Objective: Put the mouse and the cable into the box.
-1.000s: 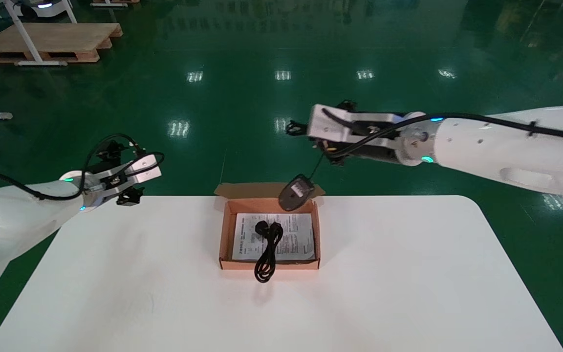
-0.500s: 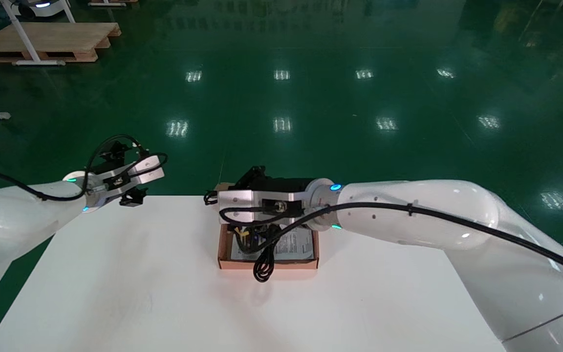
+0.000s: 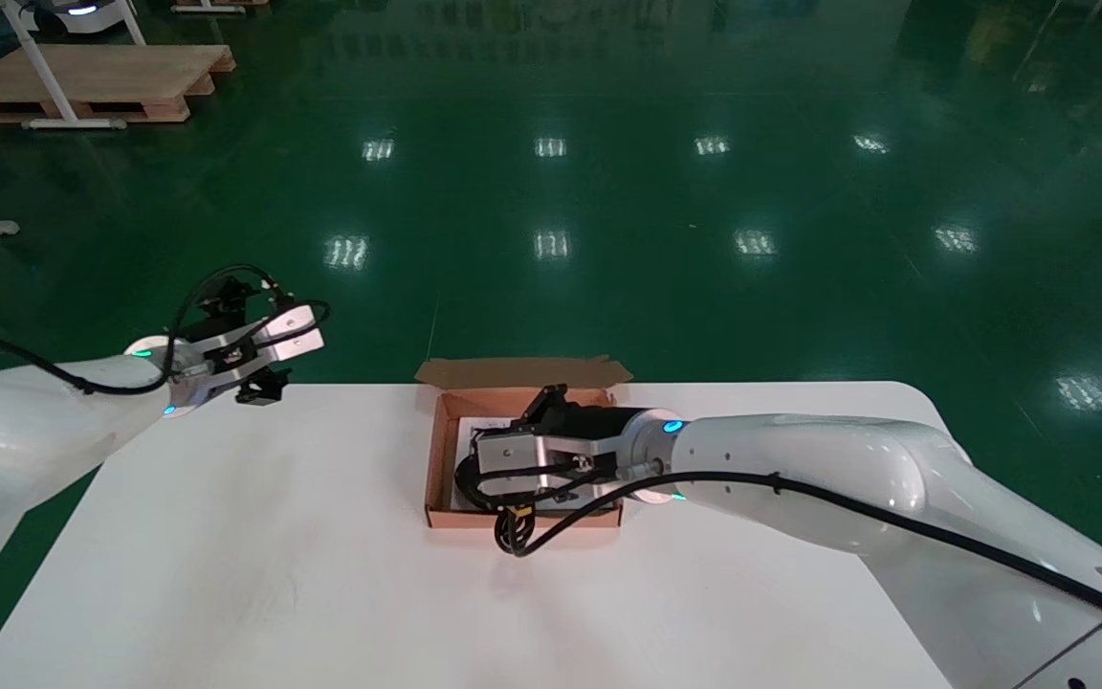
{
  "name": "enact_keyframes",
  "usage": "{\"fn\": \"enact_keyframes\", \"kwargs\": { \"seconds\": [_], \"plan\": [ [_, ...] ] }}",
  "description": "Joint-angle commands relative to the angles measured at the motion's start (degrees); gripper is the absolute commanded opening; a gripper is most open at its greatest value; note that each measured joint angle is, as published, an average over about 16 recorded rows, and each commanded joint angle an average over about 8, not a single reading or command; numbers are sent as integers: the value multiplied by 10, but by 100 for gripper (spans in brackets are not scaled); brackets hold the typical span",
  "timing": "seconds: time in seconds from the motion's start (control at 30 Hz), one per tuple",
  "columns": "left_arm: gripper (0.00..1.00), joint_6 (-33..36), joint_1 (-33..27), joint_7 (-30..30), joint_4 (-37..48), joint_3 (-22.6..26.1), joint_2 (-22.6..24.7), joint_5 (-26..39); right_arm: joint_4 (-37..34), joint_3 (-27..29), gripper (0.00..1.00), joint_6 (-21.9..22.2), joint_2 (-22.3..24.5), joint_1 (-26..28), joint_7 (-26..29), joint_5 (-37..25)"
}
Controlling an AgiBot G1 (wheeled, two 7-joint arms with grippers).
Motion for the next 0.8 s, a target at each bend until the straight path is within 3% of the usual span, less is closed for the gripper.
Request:
{"fn": "enact_keyframes", "kwargs": {
  "seconds": [0.03, 0.07, 0.1, 0.6, 0.8],
  "plan": [
    [100, 0, 0, -1, 0, 0, 0, 0, -5, -8, 92, 6, 1, -3, 6, -4],
    [100, 0, 0, -1, 0, 0, 0, 0, -5, -9, 100, 7, 1, -4, 6, -5],
    [100, 0, 0, -1, 0, 0, 0, 0, -6, -10, 100, 9, 1, -4, 7, -6],
    [100, 0, 0, 0, -1, 0, 0, 0, -3, -2, 100, 1, 3, -3, 4, 1],
    [100, 1, 1, -1, -2, 0, -1, 0, 11, 18, 100, -24, 26, -17, 13, 37]
  ]
}}
